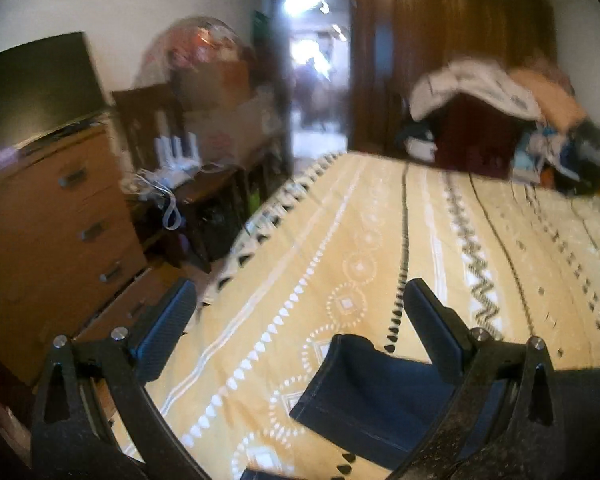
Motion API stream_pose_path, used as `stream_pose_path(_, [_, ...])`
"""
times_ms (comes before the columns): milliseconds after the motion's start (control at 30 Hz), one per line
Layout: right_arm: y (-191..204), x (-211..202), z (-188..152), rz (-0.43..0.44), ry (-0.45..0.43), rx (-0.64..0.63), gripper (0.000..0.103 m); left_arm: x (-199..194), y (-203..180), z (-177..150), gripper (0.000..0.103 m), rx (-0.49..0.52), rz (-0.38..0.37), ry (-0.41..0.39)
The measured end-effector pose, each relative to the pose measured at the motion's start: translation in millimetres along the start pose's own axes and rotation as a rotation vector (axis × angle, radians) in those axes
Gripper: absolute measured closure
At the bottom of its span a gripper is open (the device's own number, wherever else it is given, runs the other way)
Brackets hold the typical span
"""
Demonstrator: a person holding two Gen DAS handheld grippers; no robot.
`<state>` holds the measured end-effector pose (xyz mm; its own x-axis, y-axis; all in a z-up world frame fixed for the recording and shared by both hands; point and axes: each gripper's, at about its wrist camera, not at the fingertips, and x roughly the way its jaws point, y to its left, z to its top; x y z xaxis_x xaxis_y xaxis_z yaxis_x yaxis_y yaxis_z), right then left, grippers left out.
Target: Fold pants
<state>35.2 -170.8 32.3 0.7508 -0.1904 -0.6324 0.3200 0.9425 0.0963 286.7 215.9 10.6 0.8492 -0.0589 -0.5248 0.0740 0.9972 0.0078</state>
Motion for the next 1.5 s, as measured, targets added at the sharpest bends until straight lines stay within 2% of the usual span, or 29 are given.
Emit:
stream_pose_path(33, [1.5,9.6,2.0,0.000,0.008,-0.001,0.000,11.1,-1.8,-3.2,0.000,0.015,-0.025,0.035])
stream_pose_path(133, [7.4,37.8,3.2,0.006,0.038,-0.006,0.000,57.6,-18.0,-27.3,0.000,0.086,-0.167,0.202])
stream_pose_path(200, [11.0,58.1,-1.5,0.013,0.064,-0.012,0.000,79.2,-24.9,-40.2,0.001,0.113,-0.213,0.267])
stream_pose_path(267, [12.8,78.4,-6.4,0.012,0.095,-0.018,0.000,100.5,-29.6,-52.2,0.005,0.119,-0.229,0.316])
stream_pose_path(333, [14.5,97.5,-14.2,0.010,0.130,-0.020,0.000,123.1,-32.0,-61.6,0.015,0.092,-0.276,0.381])
stream_pose_path(367, [14.7,107.9,-17.0,0.011,0.150,-0.018,0.000,131.3,-32.6,-63.5,0.017,0.084,-0.287,0.406])
stream_pose_path(433, [14.3,121.1,-26.2,0.007,0.170,-0.018,0.000,147.6,-31.6,-68.5,0.023,0.084,-0.281,0.448])
stream_pose_path(500, [12.6,134.7,-29.8,0.005,0.186,-0.014,0.000,163.3,-27.7,-75.4,0.024,0.080,-0.265,0.497])
stream_pose_path(567, [10.3,144.2,-33.0,0.000,0.197,-0.011,0.000,172.4,-24.8,-78.0,0.025,0.077,-0.278,0.521])
stream_pose_path(667, [4.6,157.8,-36.9,-0.013,0.210,0.004,0.000,179.3,-27.8,-83.3,0.028,0.077,-0.323,0.541])
stream_pose_path(733, [1.6,164.5,-38.5,-0.020,0.217,0.016,0.000,181.7,-37.2,-88.0,0.036,0.100,-0.353,0.545])
stream_pose_path(900, [0.2,177.7,-42.8,-0.027,0.237,0.013,0.000,193.9,-33.0,-92.2,0.048,0.089,-0.349,0.554])
stream_pose_path(1000, [-1.4,182.1,-42.5,-0.026,0.242,0.006,0.000,191.4,-31.9,-92.5,0.074,0.063,-0.380,0.532])
stream_pose_path(1033, [-0.8,181.3,-42.1,-0.026,0.239,0.008,0.000,189.7,-31.5,-92.1,0.080,0.064,-0.382,0.521])
stream_pose_path(1133, [-11.4,180.8,-41.9,-0.023,0.235,0.020,0.000,178.2,-32.2,-90.6,0.085,0.063,-0.378,0.464])
stream_pose_path(1233, [-39.8,177.4,-42.2,-0.028,0.242,0.050,0.000,172.7,-25.0,-86.6,0.085,0.012,-0.383,0.428])
stream_pose_path(1333, [-87.9,172.0,-44.7,-0.059,0.244,0.090,0.007,173.6,-28.5,-85.0,0.085,0.014,-0.361,0.421])
stream_pose_path(1500, [-205.2,182.2,-52.7,-0.208,0.272,0.166,0.009,178.8,-35.7,-87.8,0.085,-0.018,-0.320,0.431])
